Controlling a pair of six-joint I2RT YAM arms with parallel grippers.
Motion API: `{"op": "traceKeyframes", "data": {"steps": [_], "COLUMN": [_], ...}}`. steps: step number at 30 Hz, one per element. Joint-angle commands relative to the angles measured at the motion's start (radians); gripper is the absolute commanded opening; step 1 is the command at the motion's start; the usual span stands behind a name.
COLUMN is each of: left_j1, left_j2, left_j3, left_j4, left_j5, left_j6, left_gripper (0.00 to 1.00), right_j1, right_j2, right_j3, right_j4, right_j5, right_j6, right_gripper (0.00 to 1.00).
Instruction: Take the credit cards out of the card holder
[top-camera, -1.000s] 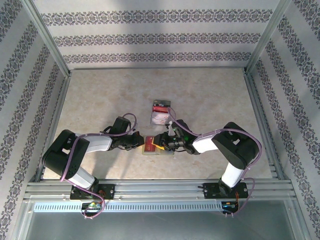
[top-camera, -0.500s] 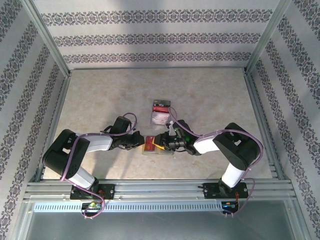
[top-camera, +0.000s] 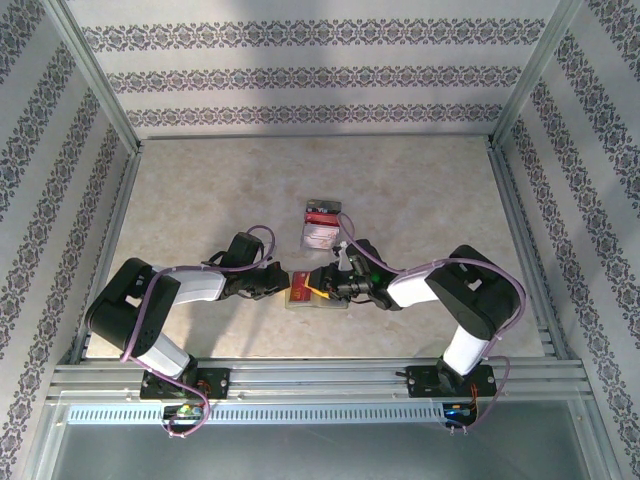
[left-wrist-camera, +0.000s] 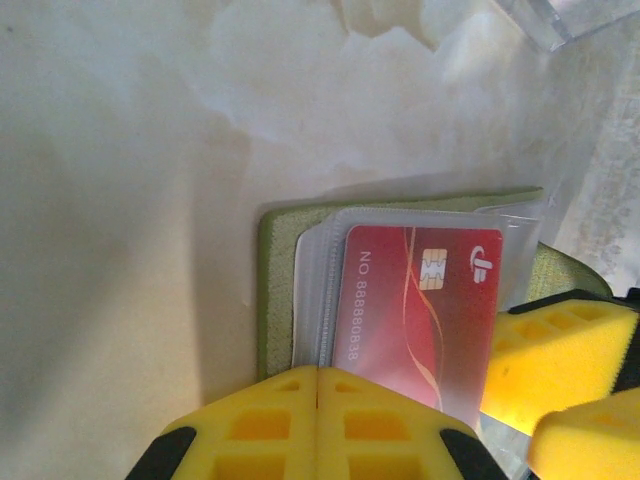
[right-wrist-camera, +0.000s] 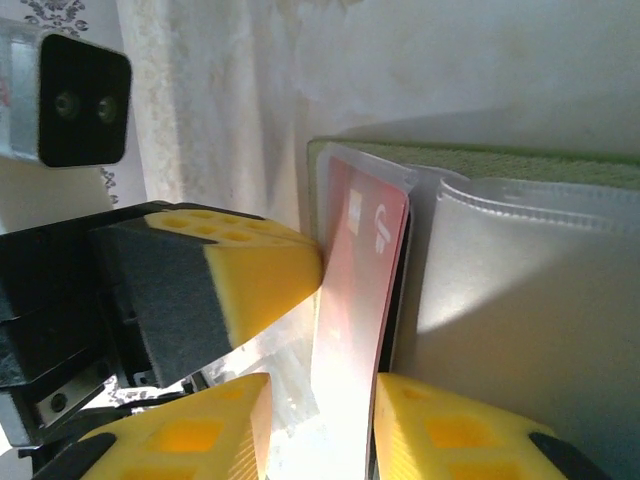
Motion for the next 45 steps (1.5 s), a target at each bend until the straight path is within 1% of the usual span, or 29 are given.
{"op": "traceKeyframes", "data": {"steps": [1,5,11,14,21,29,32,36,40,42,45], "left_j1": [-0.020,-0.021,-0.021,-0.022,-0.021,-0.022,-0.021,-0.021,-0.022,-0.022,-0.021], "left_j2": [0.046,0.049,0.048,0.044,0.038,0.034,0.034,0.029,0.026,0.026,0.030], "left_j3": [-0.015,-0.015,-0.016,-0.016,-0.005,-0.004,-0.004,-0.005,-0.004,-0.006,-0.005], "left_j4": [-0.111,-0.109,-0.105,-0.108,-0.137,-0.139,-0.141,-0.143,-0.151,-0.152,-0.150], "left_j5": [-0.081,-0.080,-0.082,-0.085,-0.097,-0.095,-0.095,-0.098,-0.103,-0.105,-0.108], "left_j6": [0.028,0.028,0.025,0.026,0.037,0.036,0.036,0.036,0.037,0.037,0.036], "left_gripper": [0.02,0.02,0.02,0.02,0.02,0.02,0.02,0.02,0.02,0.02,0.02], "right_j1": [0.025,0.030,0.034,0.025,-0.008,-0.014,-0.013,-0.009,-0.013,-0.016,-0.025], "right_j2": [0.028,0.046,0.059,0.041,-0.054,-0.050,-0.031,-0.015,-0.029,-0.049,-0.096], "right_j3": [0.035,0.043,0.058,0.046,-0.007,-0.016,-0.010,-0.011,-0.018,-0.026,-0.034], "right_j4": [0.065,0.076,0.134,0.146,0.127,0.112,0.081,0.075,0.039,0.014,-0.059], "right_j5": [-0.005,0.004,-0.006,-0.008,-0.024,-0.020,-0.009,0.010,0.029,0.036,0.047], "right_j6": [0.013,0.023,0.037,0.037,0.009,-0.001,-0.003,-0.001,-0.009,-0.020,-0.052], "right_gripper": [0.33,0.35,0.34,0.29,0.27,0.25,0.22,0.15,0.07,0.00,0.00]}}
